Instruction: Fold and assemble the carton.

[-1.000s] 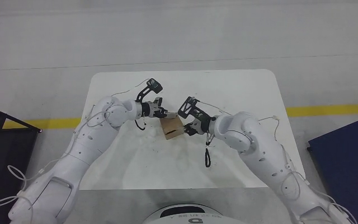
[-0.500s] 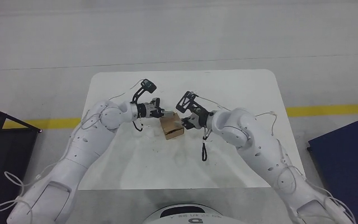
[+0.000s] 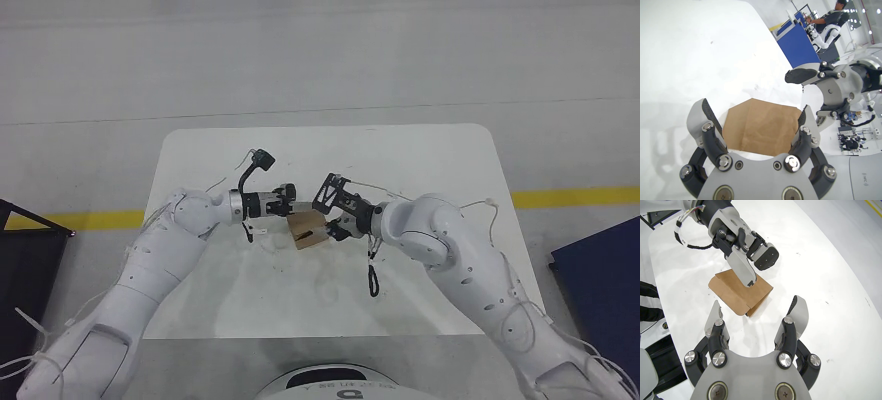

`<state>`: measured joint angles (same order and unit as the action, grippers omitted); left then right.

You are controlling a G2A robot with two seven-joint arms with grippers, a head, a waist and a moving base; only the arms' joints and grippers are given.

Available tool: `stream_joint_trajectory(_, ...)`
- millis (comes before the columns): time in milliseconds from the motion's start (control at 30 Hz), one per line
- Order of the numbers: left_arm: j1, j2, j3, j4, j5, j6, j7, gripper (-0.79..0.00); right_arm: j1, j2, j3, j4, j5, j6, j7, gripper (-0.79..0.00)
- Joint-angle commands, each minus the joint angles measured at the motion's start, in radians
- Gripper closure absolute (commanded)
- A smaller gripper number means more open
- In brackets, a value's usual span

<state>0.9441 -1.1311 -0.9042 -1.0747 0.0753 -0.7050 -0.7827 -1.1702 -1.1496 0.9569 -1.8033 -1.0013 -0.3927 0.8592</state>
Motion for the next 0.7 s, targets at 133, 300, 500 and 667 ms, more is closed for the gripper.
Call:
stream_joint_trajectory(133, -0.002, -0.011, 0.015, 0.054, -0.121, -0.050, -0.035, -0.785, -0.004, 0.001, -0.019, 0.025, -0.156, 0.008, -0.075, -0.606)
stream_joint_trajectory(300, -0.007, -0.015, 0.025, 0.078, -0.161, -0.069, -0.068, -0.785, -0.006, -0.001, -0.021, 0.046, -0.191, 0.033, -0.131, -0.594)
stream_joint_trajectory(500, 0.007, -0.019, 0.025, 0.093, -0.197, -0.087, -0.047, -0.785, -0.002, -0.008, -0.024, 0.075, -0.153, 0.046, -0.138, -0.588)
stream_joint_trajectory(667, 0.008, -0.018, 0.023, 0.097, -0.186, -0.083, -0.049, -0.785, -0.037, 0.007, 0.035, 0.032, -0.039, -0.029, -0.080, -0.631)
